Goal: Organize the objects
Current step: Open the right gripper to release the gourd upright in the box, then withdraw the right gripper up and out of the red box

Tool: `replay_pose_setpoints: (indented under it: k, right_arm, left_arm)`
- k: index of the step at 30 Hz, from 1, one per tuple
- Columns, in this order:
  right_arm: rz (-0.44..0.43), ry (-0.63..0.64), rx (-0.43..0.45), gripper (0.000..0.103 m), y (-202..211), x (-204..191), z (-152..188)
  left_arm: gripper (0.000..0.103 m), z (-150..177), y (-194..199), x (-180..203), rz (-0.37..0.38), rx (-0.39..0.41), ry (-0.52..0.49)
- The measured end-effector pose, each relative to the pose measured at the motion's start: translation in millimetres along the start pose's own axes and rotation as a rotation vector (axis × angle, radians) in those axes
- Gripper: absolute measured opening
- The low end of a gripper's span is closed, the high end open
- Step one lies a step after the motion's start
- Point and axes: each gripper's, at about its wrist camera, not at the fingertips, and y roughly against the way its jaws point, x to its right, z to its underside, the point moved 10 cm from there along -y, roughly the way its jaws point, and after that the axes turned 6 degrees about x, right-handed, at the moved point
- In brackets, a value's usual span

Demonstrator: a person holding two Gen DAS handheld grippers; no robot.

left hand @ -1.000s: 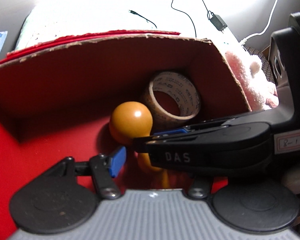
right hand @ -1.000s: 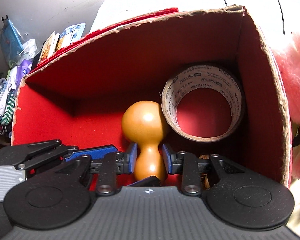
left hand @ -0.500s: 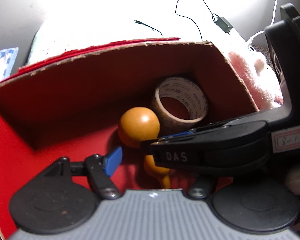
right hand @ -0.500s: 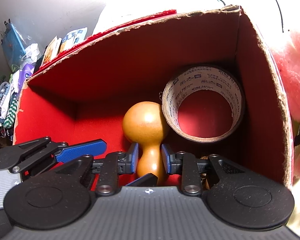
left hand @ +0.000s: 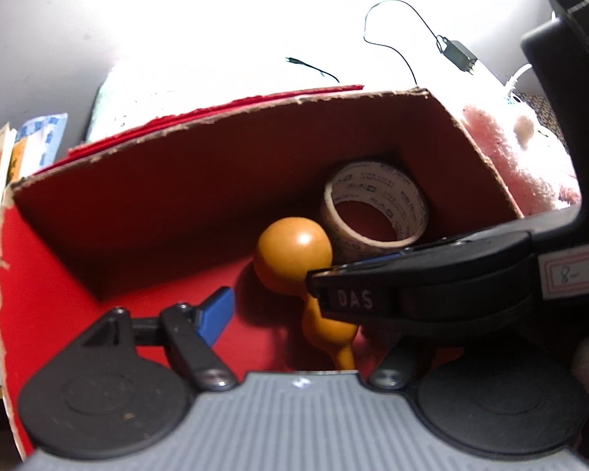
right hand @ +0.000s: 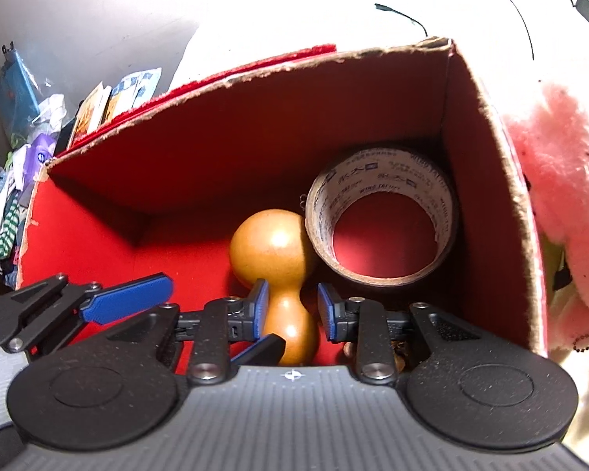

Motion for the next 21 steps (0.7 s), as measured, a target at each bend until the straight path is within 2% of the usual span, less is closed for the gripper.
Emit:
replay_pose_setpoints:
  k: [4, 13, 21]
  right_arm:
    - [-0.013, -0.024, 0.028, 0.031, 7.5, 1.2, -0.1]
    - [-0.004, -0.007, 0.136, 0.034, 34.7, -5.7, 1.3]
    - [-0.020, 0.019, 0.213, 0.034, 62.3, -11.3, 5.9]
  left_arm:
    - [0.083, 0.3, 6.4, -0.6, -0.028, 0.021, 0.006]
    - [0.085, 1.8, 37.9, 5.9, -0.121, 0.073, -0.030]
    - [0.088, 10.3, 71.3, 11.6, -0.168, 0.112, -0.054]
